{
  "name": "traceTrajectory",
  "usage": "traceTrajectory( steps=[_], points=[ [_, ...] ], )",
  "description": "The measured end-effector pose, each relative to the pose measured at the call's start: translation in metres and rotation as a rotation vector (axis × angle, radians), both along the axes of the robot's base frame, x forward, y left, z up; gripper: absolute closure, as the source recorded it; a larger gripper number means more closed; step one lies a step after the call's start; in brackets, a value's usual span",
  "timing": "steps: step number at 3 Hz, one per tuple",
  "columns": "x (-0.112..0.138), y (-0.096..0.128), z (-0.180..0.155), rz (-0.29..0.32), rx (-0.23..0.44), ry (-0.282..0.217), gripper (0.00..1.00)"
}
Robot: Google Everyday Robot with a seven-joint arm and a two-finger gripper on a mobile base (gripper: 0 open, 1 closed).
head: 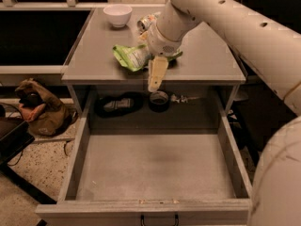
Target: Place green rice chip bag into top drawer
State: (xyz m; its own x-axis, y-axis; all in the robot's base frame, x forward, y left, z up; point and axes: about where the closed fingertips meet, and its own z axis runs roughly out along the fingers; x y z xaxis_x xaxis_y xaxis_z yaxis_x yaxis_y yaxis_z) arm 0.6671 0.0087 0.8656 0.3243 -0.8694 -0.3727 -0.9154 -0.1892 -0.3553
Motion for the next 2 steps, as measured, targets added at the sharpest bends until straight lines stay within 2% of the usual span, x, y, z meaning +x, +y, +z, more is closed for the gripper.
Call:
traceTrajectory(
  steps=[2],
  points=[
    [0.064,0.029,-0.026,0.046,0.001,-0.047,0.0]
  ],
)
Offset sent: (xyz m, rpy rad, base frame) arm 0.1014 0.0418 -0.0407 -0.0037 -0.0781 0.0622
